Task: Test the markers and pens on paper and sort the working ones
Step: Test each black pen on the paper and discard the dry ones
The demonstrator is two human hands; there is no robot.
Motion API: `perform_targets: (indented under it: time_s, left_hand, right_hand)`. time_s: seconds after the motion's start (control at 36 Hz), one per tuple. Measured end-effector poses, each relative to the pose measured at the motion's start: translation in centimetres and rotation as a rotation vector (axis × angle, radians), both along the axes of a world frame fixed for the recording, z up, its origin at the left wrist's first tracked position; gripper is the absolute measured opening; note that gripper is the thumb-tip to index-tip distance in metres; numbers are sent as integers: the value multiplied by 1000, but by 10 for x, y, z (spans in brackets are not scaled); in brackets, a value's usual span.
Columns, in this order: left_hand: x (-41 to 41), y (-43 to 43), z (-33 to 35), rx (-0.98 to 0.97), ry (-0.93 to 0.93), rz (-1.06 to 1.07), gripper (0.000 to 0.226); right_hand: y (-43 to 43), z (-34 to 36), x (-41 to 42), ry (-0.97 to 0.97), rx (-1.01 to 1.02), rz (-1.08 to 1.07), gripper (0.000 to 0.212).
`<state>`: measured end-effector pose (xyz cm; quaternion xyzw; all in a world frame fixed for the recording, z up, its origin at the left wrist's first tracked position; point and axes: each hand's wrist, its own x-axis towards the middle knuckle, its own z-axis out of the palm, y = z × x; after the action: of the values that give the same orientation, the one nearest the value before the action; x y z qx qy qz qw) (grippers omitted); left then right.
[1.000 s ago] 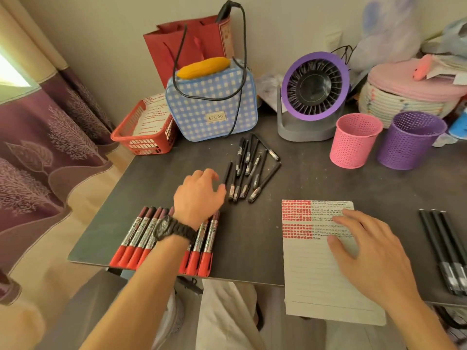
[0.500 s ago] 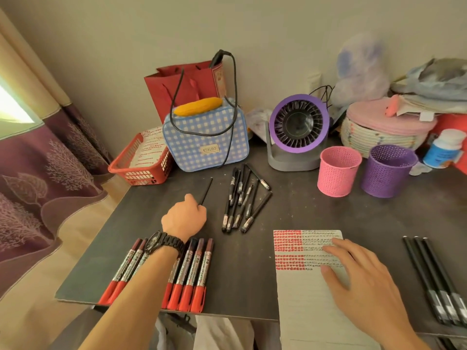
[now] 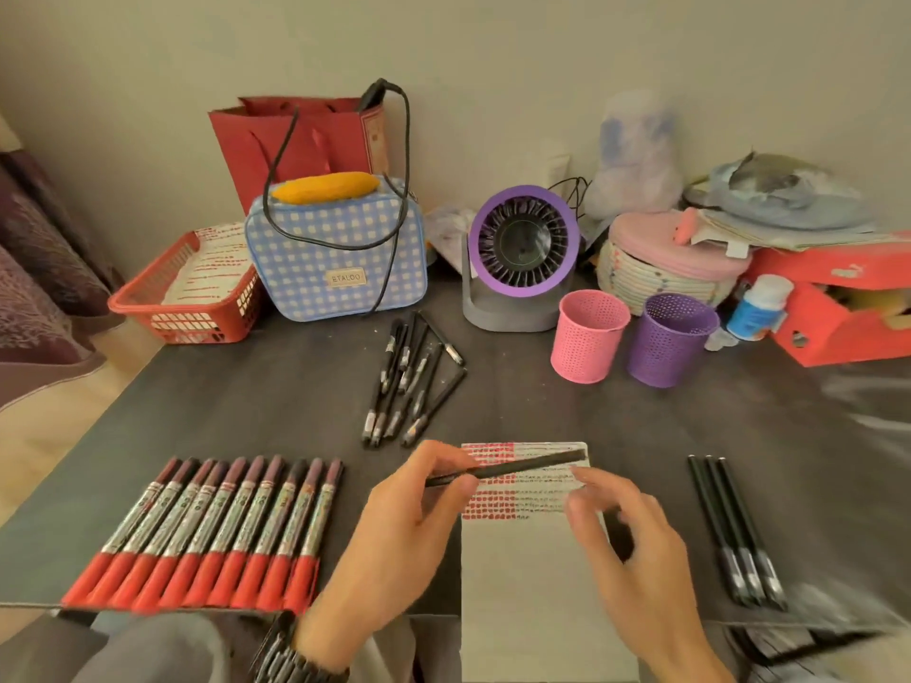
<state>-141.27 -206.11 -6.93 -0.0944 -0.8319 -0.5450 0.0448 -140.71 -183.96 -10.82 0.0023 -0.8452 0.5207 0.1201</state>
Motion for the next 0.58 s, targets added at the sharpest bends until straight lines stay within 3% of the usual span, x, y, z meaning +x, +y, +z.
perform_targets:
  time_s: [0.11, 0.19, 0.36, 0.5, 0.58]
  left_hand:
    - [22, 17, -18, -30, -38, -88, 15]
    - [33, 23, -27, -89, -35, -103, 22]
    - [40, 23, -33, -154, -39, -147, 5]
    - [42, 22, -32, -394, 43, -164, 28]
    - [42, 22, -31, -399, 67, -143, 28]
  right_hand:
    - [-9, 5, 19, -138, -485, 147, 50]
    - [-17, 1, 33, -224, -643, 162, 65]
    - [-35, -5, 51, -288, -736, 129, 58]
    - [-49, 2, 51, -216, -676, 94, 26]
    - [-50, 8, 49, -169, -629, 88, 21]
